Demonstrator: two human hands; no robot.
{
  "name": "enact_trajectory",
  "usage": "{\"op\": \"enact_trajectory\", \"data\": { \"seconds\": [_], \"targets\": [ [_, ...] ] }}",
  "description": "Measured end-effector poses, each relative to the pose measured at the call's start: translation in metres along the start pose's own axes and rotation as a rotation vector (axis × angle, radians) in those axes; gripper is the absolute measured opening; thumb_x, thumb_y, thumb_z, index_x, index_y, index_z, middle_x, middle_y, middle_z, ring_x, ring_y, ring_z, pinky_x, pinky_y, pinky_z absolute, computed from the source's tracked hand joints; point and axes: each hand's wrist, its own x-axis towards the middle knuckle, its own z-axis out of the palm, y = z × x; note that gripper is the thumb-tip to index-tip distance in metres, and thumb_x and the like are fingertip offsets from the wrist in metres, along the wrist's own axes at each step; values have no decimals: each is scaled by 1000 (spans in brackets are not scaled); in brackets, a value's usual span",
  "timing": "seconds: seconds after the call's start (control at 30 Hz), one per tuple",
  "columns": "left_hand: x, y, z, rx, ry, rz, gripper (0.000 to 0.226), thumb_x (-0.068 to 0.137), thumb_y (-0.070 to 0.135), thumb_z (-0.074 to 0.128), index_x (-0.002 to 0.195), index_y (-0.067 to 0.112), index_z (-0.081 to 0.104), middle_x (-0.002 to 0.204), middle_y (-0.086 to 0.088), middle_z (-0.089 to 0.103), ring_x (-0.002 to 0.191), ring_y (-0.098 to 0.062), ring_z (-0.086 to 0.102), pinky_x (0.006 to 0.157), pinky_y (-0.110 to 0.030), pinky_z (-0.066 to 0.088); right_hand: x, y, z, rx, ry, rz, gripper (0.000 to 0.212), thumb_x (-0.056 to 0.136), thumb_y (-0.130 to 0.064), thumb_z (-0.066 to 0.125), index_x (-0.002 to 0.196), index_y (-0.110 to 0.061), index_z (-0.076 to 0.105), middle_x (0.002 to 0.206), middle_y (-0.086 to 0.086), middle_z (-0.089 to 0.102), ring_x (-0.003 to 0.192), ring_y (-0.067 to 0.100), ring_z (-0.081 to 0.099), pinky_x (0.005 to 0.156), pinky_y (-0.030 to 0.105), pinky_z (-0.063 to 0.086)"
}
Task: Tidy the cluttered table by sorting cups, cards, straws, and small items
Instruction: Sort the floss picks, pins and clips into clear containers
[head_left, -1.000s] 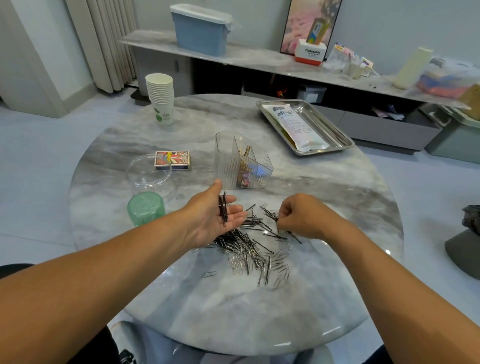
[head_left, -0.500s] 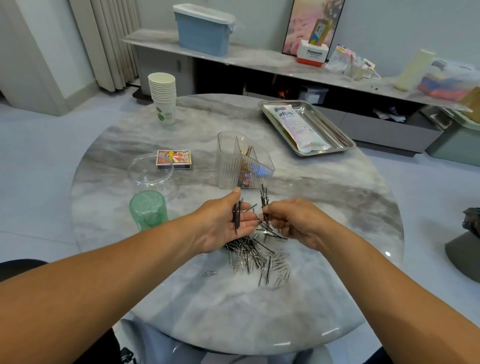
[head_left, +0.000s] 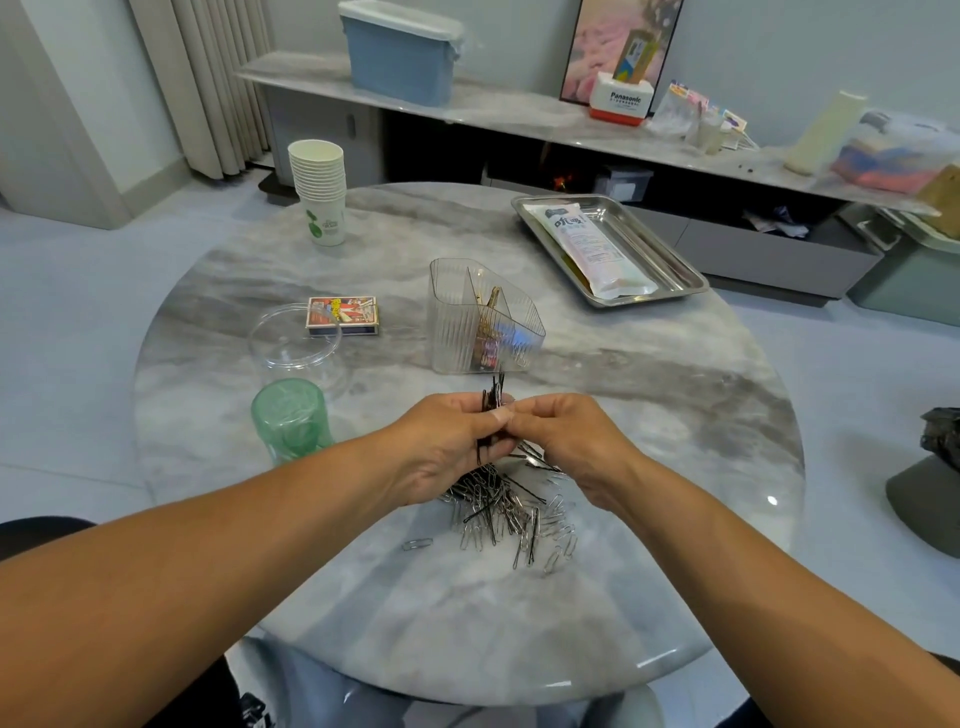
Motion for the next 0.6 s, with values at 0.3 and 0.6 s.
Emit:
{"op": "enact_trajectory", "data": {
  "seconds": [0.3, 0.6],
  "targets": [
    [7, -5, -6, 235, 51, 60, 14, 96, -4, 60, 106, -7, 68, 87, -13, 71, 74, -14, 71, 71, -20, 60, -1, -8, -10, -162, 9, -31, 11, 91, -20, 72, 87, -11, 77, 75, -3, 72, 56, -1, 55, 50, 9, 40],
    [1, -5, -4, 357, 31, 15, 14, 96, -2, 61, 106, -9, 67, 86, -15, 70, 76, -17, 70, 72, -22, 61, 1, -2, -17, -153, 45, -24, 10, 87, -17, 79, 84, -9, 74, 73, 3, 70, 64, 10, 59, 48, 15, 42]
  ]
}}
